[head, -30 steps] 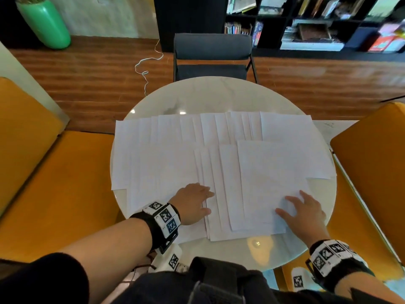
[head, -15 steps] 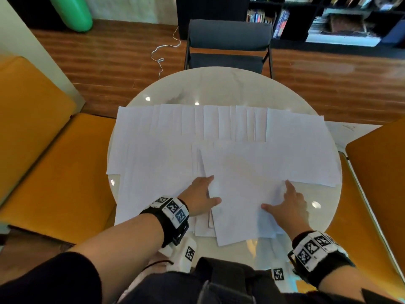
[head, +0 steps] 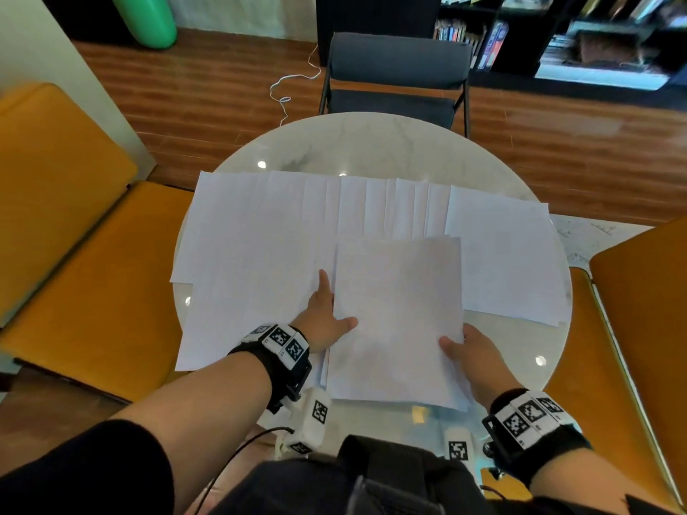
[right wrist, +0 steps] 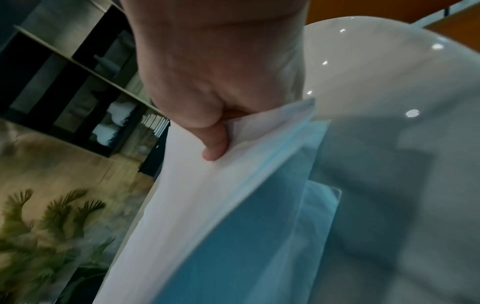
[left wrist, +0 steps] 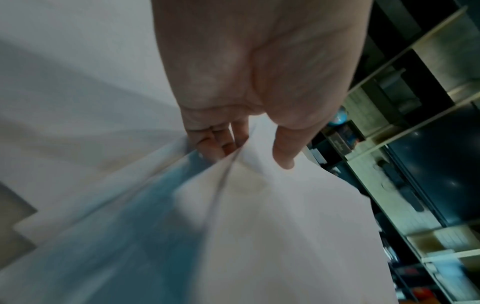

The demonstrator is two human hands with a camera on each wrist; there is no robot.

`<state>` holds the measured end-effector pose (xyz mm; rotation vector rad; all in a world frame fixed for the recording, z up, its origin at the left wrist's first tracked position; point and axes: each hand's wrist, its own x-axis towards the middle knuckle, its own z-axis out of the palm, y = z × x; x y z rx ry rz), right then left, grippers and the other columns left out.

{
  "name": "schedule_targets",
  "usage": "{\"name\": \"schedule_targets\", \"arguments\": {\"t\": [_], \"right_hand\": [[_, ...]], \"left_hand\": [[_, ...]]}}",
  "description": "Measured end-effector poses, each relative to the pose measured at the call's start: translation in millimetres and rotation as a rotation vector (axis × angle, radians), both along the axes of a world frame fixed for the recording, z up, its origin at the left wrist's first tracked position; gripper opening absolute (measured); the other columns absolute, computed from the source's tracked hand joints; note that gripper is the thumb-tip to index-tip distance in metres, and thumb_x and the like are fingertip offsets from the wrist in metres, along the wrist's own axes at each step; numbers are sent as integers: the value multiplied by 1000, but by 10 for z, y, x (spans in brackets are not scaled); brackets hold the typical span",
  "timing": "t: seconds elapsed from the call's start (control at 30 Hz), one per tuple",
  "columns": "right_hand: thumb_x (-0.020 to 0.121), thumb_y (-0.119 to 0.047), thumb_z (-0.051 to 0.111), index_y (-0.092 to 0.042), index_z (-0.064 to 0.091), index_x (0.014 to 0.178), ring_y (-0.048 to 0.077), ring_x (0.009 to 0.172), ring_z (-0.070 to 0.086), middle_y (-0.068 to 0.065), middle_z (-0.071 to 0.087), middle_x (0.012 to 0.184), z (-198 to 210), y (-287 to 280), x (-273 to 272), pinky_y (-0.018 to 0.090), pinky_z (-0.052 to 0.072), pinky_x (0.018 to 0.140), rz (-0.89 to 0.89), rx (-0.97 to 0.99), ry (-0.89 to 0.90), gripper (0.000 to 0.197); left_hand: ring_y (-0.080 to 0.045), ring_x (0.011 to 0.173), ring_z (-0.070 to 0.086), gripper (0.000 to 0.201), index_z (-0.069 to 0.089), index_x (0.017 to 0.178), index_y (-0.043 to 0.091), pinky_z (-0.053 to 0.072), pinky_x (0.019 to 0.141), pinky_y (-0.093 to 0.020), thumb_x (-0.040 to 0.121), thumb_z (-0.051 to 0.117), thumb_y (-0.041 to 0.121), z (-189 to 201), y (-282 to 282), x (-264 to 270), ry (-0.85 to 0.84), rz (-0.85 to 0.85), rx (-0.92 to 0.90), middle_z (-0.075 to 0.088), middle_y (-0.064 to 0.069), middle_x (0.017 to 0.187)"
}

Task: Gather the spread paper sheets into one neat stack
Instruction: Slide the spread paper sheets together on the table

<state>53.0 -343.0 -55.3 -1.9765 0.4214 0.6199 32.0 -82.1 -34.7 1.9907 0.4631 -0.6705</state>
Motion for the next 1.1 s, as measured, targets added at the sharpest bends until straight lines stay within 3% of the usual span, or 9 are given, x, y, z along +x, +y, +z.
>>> {"name": "schedule_targets", "arguments": {"t": [0.2,0.33,0.4,0.5,0.6,0.77,0.83,0.97,1.1], "right_hand": [[94,-25,52,-14,62,96,33,94,66,11,71,100,77,-26,0,49,52,91,1,87,44,15],[86,-31,62,-3,63,101,37,93,66,19,70,103,34,16,-24,52,53,89,26,59,23,31],[79,-38,65,-1,63,98,35,87,63,24,65,105,-14,38,-16,45,53,84,39,-212,-81,42],[80,-44,63,-14,65,108,36,114,48,13,51,129,8,53,-29,48,42,97,40,-585,-141,41],[82,-43,61,-16,62,110,37,117,45,13,49,130,8,31,-28,49,41,98,53,-573,-80,39],[80,-26,67,-4,57,89,37,84,60,23,62,98,48,22,17,41,51,77,23,-367,-106,26],[82,-16,66,-2,54,104,34,85,58,20,64,104,60,33,3,40,47,79,-15,-312,-115,28],[79,-10,71,-13,25,145,35,111,56,19,52,134,26,116,-16,43,42,96,-117,-230,-113,81],[65,-27,79,-12,41,140,38,110,58,19,48,133,-69,257,9,50,47,99,43,-297,-38,85]], "left_hand": [[-25,128,51,74,31,146,16,40,110,-39,85,63,44,17,28,19,28,119,-115,48,-7,146],[-28,123,53,55,33,143,17,42,99,-31,94,54,28,76,-74,11,-16,45,-7,50,-9,140],[-28,113,59,46,40,135,17,47,94,-34,92,55,24,76,-111,20,-40,33,-6,58,-10,130],[-25,103,61,41,42,128,14,48,85,-31,91,57,23,46,-141,22,-33,-1,-5,62,-9,123],[-22,103,59,44,43,129,13,47,86,-30,90,57,27,45,-134,12,-18,-63,18,60,-6,122],[-29,137,33,45,51,131,26,29,111,-37,88,55,39,-29,2,-15,-88,-73,348,29,-5,151],[-27,135,38,45,51,132,24,32,111,-34,89,57,38,-39,87,-20,-101,91,296,26,-7,152],[-24,131,46,62,34,144,16,37,103,-29,90,59,33,-47,262,24,-61,292,120,36,-11,148],[-27,128,50,75,26,147,14,42,108,-39,86,65,32,-44,286,57,-8,367,-46,44,-12,146]]}}
